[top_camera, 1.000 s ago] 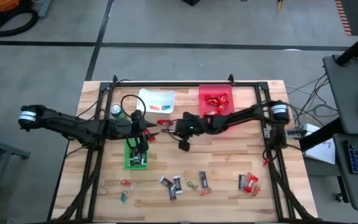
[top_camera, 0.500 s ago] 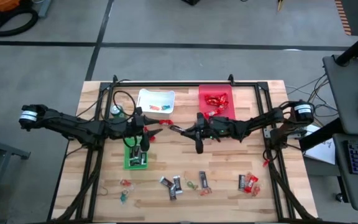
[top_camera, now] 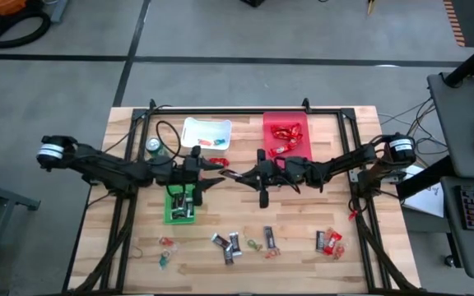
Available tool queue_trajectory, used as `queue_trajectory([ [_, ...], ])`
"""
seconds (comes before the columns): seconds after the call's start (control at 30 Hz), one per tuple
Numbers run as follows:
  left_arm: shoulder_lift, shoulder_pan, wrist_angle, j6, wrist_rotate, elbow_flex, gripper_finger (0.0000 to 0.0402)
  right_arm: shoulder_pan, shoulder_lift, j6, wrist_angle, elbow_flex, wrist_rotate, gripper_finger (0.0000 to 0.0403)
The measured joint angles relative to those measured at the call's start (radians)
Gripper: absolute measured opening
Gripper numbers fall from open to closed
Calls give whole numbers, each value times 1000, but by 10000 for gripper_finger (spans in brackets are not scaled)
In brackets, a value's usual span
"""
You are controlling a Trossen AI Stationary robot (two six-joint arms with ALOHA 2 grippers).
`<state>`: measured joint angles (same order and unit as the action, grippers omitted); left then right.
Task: Organize candy in baskets
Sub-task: Put the brown chocolate into the green basket
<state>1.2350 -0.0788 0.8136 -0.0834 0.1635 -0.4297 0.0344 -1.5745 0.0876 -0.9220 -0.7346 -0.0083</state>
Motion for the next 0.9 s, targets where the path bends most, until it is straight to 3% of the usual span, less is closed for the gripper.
queue_trajectory([
  [0.23,107,-3,153,19,-51,-26,171,3,0,-2,15,-3,0,13],
  [0.4,130,-3,152,23,-51,-49,159,3,0,2,51,0,1,23],
  [0.5,133,-3,147,26,-51,-59,126,3,0,4,57,0,1,31],
  [0.7,114,-3,131,23,-51,-55,15,5,0,27,57,-4,1,36],
  [0.9,72,-3,49,14,-51,-67,10,5,0,80,56,-8,-7,66],
])
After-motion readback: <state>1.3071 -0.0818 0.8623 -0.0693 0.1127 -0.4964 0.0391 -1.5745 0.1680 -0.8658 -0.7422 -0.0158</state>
